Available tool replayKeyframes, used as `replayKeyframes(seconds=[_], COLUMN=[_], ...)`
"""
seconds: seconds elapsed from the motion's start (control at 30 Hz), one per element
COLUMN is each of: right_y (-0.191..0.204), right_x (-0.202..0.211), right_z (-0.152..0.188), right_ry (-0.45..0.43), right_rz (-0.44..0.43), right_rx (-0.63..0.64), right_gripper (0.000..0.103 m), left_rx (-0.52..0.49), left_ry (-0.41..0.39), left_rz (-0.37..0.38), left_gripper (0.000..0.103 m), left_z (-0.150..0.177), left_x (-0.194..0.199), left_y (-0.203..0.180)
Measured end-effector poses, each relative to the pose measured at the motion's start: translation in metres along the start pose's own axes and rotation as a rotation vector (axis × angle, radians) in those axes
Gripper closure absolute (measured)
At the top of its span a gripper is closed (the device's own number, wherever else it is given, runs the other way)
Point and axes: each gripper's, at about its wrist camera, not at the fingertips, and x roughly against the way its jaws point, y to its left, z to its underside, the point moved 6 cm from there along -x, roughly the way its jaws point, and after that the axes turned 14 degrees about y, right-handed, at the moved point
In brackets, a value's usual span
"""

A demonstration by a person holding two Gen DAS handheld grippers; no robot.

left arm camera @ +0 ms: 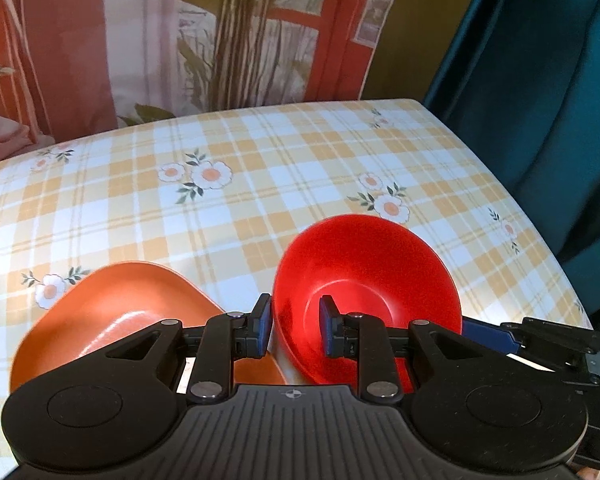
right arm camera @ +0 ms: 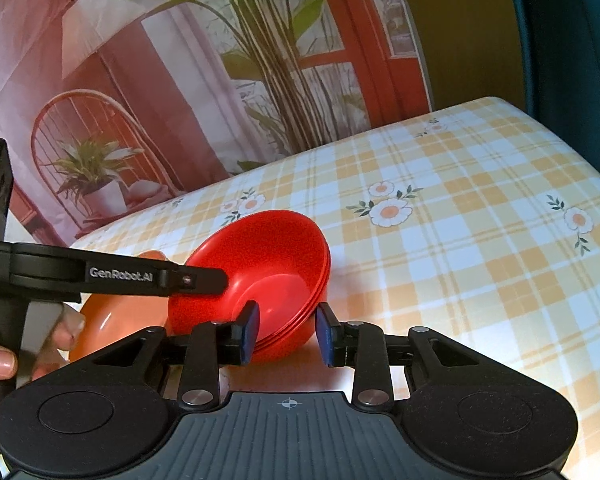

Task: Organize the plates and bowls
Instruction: 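Carry the nested red bowls onto the orange plate stack with the right gripper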

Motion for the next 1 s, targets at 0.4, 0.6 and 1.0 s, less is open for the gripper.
replayKeyframes(seconds=[0.4, 0.6, 1.0], right_y=[-0.002, 0.004, 0.059], right_x=[0.005, 0.019, 0.029], right_z=[0.001, -0.009, -0.026], right_ry=[-0.016, -0.042, -0.049], right_rz=[0.003, 0.011, -0.021], right_rx=[-0.02, -0.005, 0.092], right_gripper=[0.074, 0.074, 0.074], left_rx=[-0.021, -0.021, 0.025], left_ry=[-0.021, -0.057, -0.147], left_rz=[0.0, 0.013, 0.0], left_gripper=[0.075, 0.075, 0.075], left_z=[0.001, 0.0, 0.015], left_x=[0.007, 0.026, 0.083], left_y=[-0.007, -0.012, 0.013])
